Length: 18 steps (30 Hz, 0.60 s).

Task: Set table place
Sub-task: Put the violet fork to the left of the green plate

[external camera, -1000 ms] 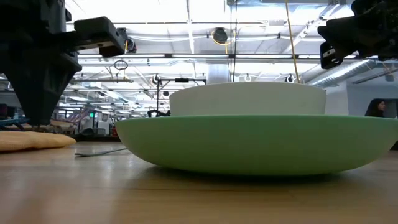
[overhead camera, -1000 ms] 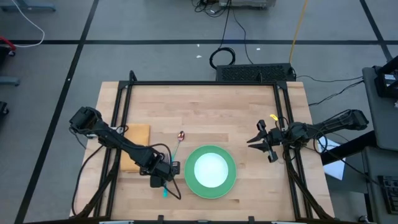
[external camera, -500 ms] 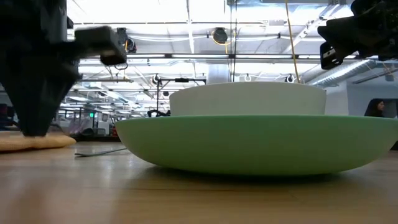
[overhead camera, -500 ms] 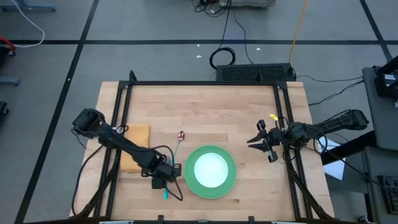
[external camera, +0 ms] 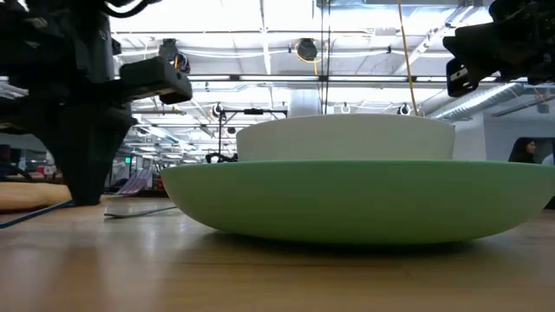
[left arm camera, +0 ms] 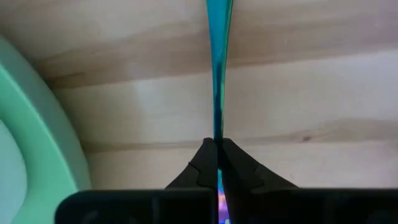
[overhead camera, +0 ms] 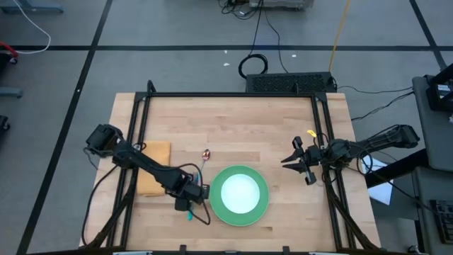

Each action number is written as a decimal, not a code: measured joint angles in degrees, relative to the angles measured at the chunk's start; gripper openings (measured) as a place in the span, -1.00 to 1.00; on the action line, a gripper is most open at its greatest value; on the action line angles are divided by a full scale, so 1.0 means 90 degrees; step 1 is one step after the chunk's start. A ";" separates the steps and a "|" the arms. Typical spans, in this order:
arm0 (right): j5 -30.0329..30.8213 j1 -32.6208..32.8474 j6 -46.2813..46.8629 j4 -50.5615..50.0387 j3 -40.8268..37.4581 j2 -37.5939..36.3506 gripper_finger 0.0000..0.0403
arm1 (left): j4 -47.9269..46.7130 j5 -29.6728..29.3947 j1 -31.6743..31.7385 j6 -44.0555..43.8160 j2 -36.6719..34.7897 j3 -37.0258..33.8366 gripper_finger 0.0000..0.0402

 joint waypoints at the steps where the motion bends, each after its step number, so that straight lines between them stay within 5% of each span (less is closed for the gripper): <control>1: 0.0000 0.0000 0.0000 0.0000 -0.0001 0.0000 -0.67 | 0.0055 -0.0022 0.0045 0.0045 0.0000 0.0000 -0.99; 18: 0.0000 0.0000 0.0002 0.0000 0.0001 0.0000 -0.67 | 0.0845 0.0271 0.0512 0.0519 0.0024 0.0208 -0.99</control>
